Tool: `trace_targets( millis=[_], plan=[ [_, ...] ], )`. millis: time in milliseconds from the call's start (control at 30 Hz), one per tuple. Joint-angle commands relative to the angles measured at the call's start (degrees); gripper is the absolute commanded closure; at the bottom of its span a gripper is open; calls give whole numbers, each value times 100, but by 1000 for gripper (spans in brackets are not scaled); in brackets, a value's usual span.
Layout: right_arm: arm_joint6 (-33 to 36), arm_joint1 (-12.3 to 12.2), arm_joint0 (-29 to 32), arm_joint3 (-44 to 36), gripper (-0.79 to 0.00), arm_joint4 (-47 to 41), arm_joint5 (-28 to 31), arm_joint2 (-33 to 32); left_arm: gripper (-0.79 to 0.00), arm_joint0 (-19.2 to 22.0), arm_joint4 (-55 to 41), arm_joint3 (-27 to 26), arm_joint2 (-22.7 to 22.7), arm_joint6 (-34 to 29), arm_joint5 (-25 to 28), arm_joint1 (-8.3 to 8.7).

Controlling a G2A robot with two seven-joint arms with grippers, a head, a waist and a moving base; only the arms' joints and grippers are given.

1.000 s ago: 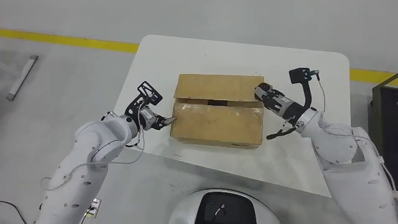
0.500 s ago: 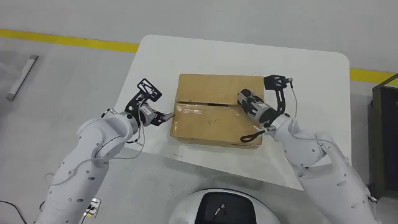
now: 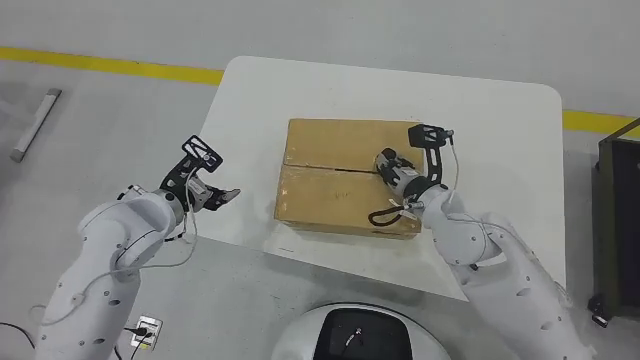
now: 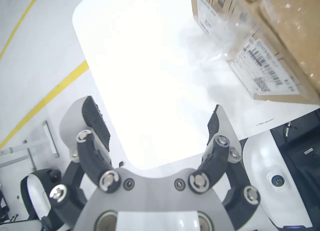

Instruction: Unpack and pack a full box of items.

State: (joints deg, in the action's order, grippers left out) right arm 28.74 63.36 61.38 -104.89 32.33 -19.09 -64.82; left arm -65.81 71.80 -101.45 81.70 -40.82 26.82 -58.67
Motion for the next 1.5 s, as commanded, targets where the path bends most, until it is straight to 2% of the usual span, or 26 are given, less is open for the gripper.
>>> trace_targets(
  millis=[0, 167, 433, 700, 1033, 1267, 1467],
  plan=[
    [21, 7, -1, -13, 0, 29, -14, -21, -785, 27, 62, 133, -134, 190, -134, -23],
    [67, 19, 11, -33, 0, 102, -22, -80, -785, 279, 56, 441, -599, 493, -426, -113],
    [191, 28, 33, -64, 0, 363, -172, -189, -785, 711, -82, 882, -1219, 677, -443, -246],
    [532, 21, 64, -107, 0, 773, -347, -248, -785, 1022, -268, 1029, -1671, 931, -501, -378],
    [729, -23, 320, -415, 0, 918, -559, -787, -785, 1354, -353, 1158, -1980, 1093, -579, -500],
    [912, -40, 345, -723, 0, 1188, -469, -911, -785, 1361, -355, 1100, -2021, 1144, -586, -533],
    [868, 1, 309, -613, 0, 1189, -467, -804, -785, 1199, -97, 1042, -1887, 1256, -613, -502]
  ],
)
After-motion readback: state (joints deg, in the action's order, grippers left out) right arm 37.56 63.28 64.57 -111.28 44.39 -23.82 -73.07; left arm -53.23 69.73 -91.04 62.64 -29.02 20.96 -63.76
